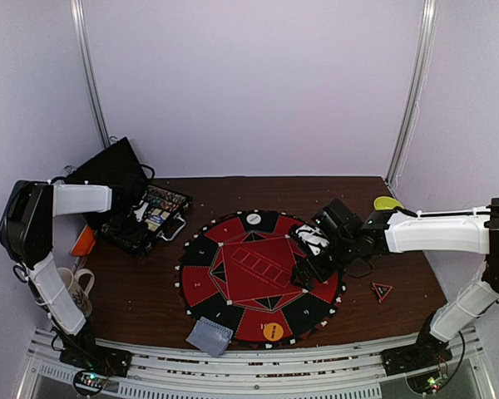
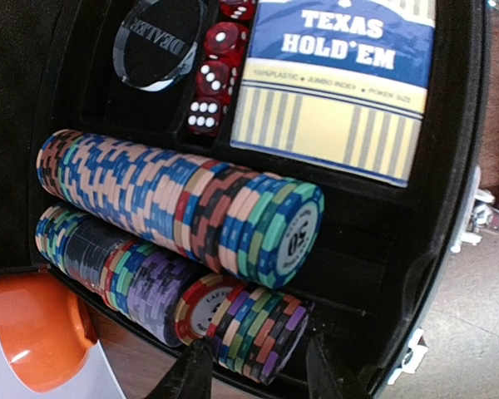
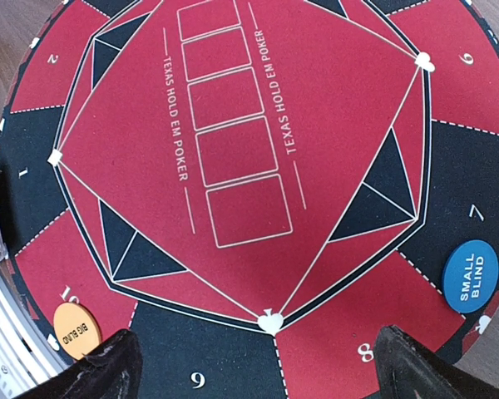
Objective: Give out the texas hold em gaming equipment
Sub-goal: Adjust the poker chips pile in the chip case.
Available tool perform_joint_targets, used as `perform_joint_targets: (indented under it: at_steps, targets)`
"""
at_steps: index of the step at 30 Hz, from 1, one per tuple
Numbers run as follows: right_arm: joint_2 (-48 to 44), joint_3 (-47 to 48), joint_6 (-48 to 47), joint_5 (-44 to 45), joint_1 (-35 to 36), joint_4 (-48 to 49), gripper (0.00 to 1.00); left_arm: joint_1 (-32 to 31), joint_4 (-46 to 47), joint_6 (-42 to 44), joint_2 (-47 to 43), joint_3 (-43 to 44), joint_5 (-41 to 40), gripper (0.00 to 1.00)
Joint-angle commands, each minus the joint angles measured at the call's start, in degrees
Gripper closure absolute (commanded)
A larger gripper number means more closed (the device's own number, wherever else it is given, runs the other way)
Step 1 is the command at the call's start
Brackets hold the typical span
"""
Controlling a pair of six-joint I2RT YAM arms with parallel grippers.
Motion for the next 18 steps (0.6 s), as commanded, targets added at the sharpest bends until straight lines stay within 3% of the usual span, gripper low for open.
perform_joint_targets:
  at_steps: [1, 9, 18]
  targets:
    - [0.3, 1.3, -0.5, -0.9, -0.5, -1.1, 0.00, -1.3, -0.5, 0.0, -1.3, -0.6, 1.9, 0.59]
    - [0.4, 1.0, -0.5, -1.0, -0.5, -1.4, 0.00, -1.4, -1.4, 0.5, -1.7, 0.3, 2.0, 0.59]
    - [1.3, 1.3, -0.5, -1.3, -0.5, -1.8, 0.00, -2.3, -2.2, 1.4, -1.2, 1.0, -4.1, 0.53]
